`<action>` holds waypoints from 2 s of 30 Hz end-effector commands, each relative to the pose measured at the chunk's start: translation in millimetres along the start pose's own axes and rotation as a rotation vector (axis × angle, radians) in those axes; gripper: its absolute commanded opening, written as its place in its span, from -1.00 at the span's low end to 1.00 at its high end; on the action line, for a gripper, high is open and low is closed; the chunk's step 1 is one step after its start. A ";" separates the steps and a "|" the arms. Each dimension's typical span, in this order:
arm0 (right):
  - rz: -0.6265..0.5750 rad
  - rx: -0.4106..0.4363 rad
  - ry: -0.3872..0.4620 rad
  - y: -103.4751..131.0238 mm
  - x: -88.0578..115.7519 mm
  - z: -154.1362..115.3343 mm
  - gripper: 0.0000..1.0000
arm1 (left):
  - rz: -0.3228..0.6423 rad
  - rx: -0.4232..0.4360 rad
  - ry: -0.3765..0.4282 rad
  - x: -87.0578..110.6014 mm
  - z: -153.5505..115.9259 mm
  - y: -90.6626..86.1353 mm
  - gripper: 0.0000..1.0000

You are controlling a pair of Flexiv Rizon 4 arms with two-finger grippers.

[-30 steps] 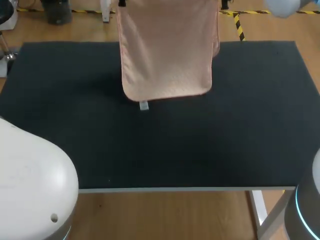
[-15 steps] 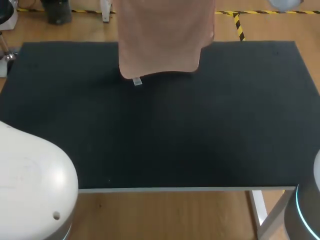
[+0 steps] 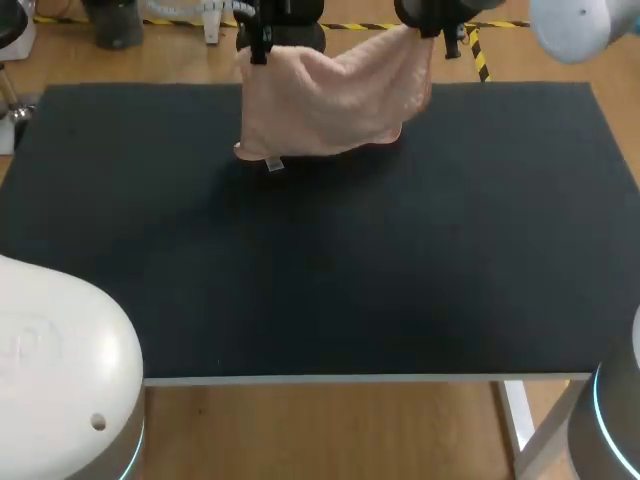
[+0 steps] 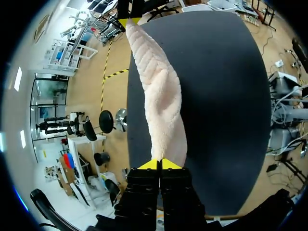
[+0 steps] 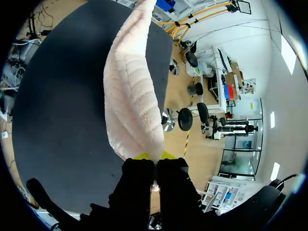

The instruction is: Fold the towel

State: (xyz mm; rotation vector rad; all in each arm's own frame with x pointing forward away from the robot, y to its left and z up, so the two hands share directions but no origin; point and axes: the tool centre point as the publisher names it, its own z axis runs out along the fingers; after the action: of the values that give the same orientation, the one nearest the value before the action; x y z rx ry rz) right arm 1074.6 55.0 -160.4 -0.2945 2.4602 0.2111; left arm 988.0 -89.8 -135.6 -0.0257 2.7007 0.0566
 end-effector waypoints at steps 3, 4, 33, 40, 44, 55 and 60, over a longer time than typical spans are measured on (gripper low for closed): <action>0.018 -0.030 -0.010 0.4 36.7 -31.7 -1.00 | -0.012 0.023 0.022 47.8 -2.5 11.2 -1.00; 0.025 -0.044 -0.004 1.7 41.6 -34.4 -1.00 | -0.016 0.018 0.030 52.9 -1.2 12.4 -1.00; 0.169 -0.011 0.311 18.7 137.7 50.8 -1.00 | -0.018 0.000 0.399 97.0 107.8 21.6 -1.00; 0.191 0.052 0.415 6.4 150.2 113.1 -1.00 | -0.042 -0.014 0.557 91.8 164.5 12.4 -1.00; 0.215 0.076 0.436 -4.2 149.3 137.4 -1.00 | -0.005 -0.016 0.566 78.7 186.9 3.7 -1.00; 0.277 0.103 0.452 -30.2 133.4 168.9 -1.00 | 0.054 -0.035 0.583 38.4 225.3 -5.1 -1.00; 0.286 0.087 0.467 -32.9 129.9 171.8 1.00 | 0.064 -0.005 0.573 34.4 226.5 -1.3 -0.57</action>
State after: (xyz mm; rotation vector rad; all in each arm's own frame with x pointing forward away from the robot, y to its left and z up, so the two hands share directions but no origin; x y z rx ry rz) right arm 1076.0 41.7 -374.8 0.0593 2.9173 0.1546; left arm 1047.0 -84.7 -353.5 0.0520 3.1512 0.0976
